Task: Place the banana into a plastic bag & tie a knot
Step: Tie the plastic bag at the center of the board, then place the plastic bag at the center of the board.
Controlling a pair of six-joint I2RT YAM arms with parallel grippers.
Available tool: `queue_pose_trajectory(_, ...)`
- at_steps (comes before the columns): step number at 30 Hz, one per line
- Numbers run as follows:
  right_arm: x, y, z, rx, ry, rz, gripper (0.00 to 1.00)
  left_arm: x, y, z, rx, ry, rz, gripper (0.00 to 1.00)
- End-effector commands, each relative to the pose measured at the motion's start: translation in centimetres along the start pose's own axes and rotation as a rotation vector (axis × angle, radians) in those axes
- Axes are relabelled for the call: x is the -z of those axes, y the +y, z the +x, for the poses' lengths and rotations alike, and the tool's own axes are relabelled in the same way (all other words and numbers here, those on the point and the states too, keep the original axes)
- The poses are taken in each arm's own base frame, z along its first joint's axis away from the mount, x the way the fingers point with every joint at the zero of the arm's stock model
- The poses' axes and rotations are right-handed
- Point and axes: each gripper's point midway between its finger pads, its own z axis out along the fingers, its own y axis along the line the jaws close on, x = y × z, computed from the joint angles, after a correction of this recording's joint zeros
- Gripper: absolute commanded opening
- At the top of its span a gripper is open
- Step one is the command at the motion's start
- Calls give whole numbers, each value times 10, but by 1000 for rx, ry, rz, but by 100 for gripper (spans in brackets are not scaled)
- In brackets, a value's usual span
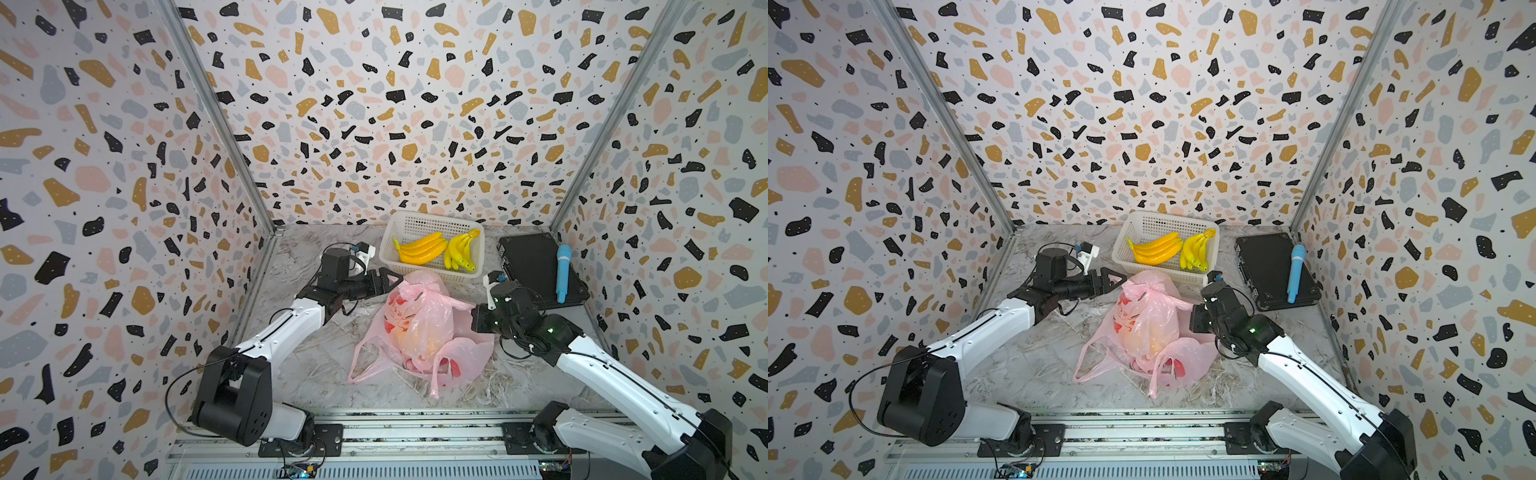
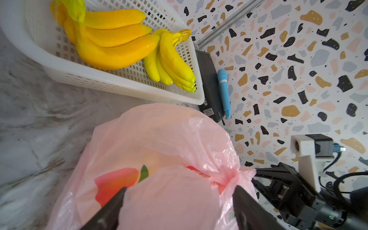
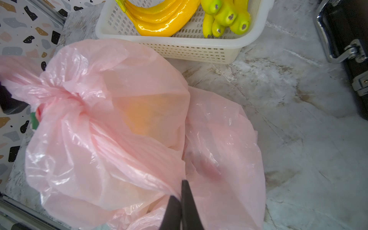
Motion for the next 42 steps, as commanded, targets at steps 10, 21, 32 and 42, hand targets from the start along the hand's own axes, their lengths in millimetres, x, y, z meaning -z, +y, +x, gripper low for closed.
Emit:
queue_pose_trajectory(10, 9, 12, -9, 7, -12, -45, 0, 20, -23, -31, -44, -113, 51, 0)
queue_pose_trajectory(21, 46, 71, -72, 29, -125, -240, 0, 140, -52, -128, -122, -387, -83, 0)
queue_pose_trajectory(32, -16, 198, -166, 90, -188, -508, 0, 212, -14, -264, -132, -606, -233, 0)
queue_pose_trajectory(42, -164, 239, -157, 98, -100, -548, 0, 199, 127, -308, -28, -646, -382, 0)
